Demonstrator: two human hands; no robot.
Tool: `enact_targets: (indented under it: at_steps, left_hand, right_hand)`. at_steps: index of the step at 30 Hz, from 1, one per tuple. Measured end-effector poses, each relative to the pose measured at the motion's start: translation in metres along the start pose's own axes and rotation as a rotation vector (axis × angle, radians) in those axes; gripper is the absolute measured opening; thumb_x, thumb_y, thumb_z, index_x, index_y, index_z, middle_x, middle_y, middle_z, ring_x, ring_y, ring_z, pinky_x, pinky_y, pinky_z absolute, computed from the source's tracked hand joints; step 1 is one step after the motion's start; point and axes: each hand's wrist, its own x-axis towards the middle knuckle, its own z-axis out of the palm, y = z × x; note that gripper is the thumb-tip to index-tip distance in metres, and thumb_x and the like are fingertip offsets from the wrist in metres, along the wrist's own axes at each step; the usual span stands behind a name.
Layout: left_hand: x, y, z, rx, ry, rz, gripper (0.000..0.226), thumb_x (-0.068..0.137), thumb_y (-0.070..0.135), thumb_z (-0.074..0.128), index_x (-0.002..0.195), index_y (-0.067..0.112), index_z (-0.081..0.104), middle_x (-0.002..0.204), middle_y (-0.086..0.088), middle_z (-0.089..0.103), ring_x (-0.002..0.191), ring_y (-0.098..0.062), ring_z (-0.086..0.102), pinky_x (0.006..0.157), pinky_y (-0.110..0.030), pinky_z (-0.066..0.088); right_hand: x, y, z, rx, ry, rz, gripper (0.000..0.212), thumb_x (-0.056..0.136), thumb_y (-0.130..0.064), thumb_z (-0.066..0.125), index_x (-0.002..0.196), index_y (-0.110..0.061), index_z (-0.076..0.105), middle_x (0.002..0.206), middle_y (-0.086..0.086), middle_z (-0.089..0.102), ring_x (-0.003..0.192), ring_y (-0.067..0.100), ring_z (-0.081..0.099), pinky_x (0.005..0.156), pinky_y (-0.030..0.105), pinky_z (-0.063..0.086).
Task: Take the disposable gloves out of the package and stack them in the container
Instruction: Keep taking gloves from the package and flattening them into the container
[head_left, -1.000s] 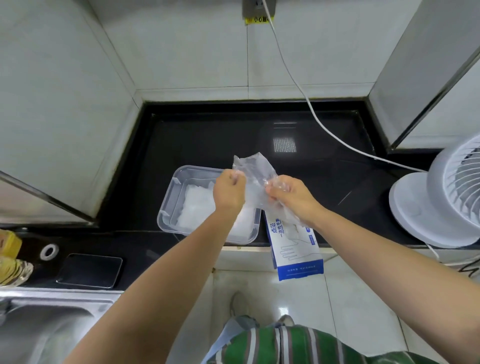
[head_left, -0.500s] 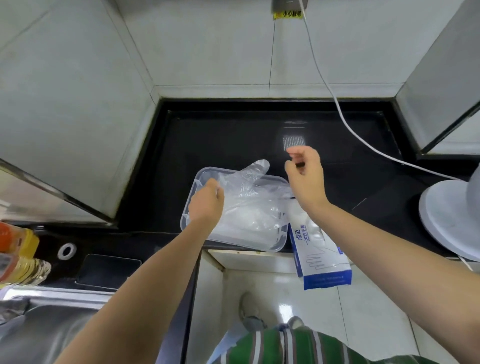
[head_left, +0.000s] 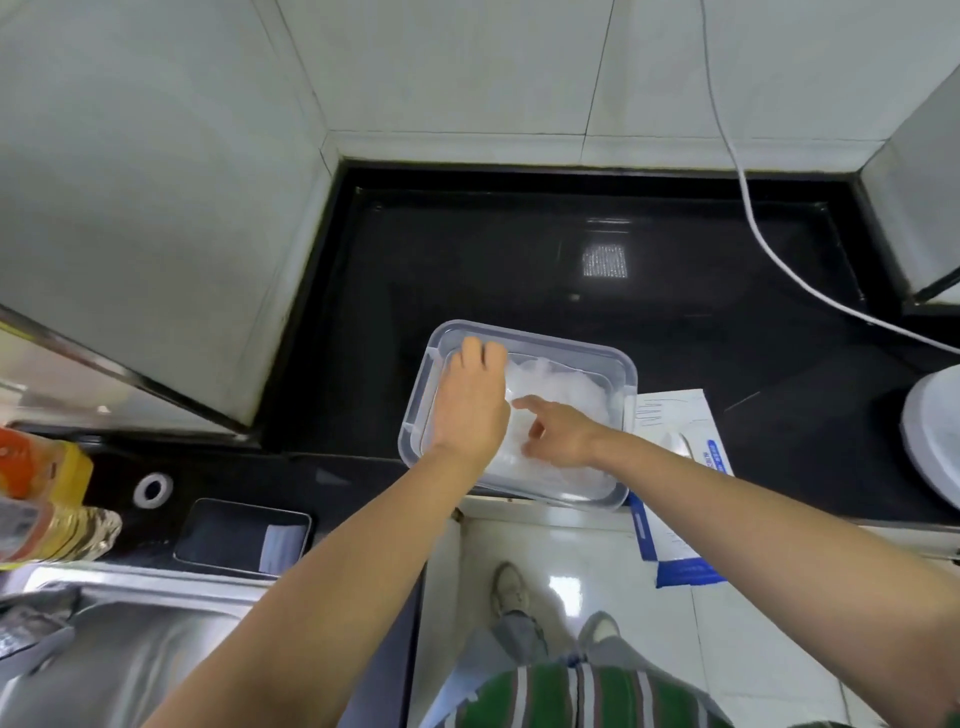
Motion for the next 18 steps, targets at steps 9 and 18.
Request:
enact_targets:
  at_steps: [9,18]
  left_hand:
    - [0.007,-0.02,0.039,-0.219,-0.738,-0.242,0.095,0.087,0.031,0.068,0.153,0.025,0.0,0.147,-0.017,0.032,0.125,-0.034,0.046,0.095,-0.036,0.047]
    - [0.008,-0.022,0.034,-0.168,-0.891,-0.23,0.103,0.086,0.028,0.071,0.153,0.034,-0.007,0.158,-0.019,-0.005,0.14,-0.041,0.027,0.106,-0.043,0.037]
  right_hand:
    - [0.011,0.012,0.011,-0.025,-0.037,0.086,0.092,0.091,-0.018,0.066,0.157,-0.028,0.002,0.135,0.012,0.046,0.117,0.028,0.049,0.089,0.033,0.05]
    - [0.022,0.022,0.014,-0.097,-0.133,0.217,0.092,0.098,-0.018,0.054,0.154,-0.021,-0.018,0.152,0.021,0.028,0.136,0.039,0.037,0.056,0.024,0.04]
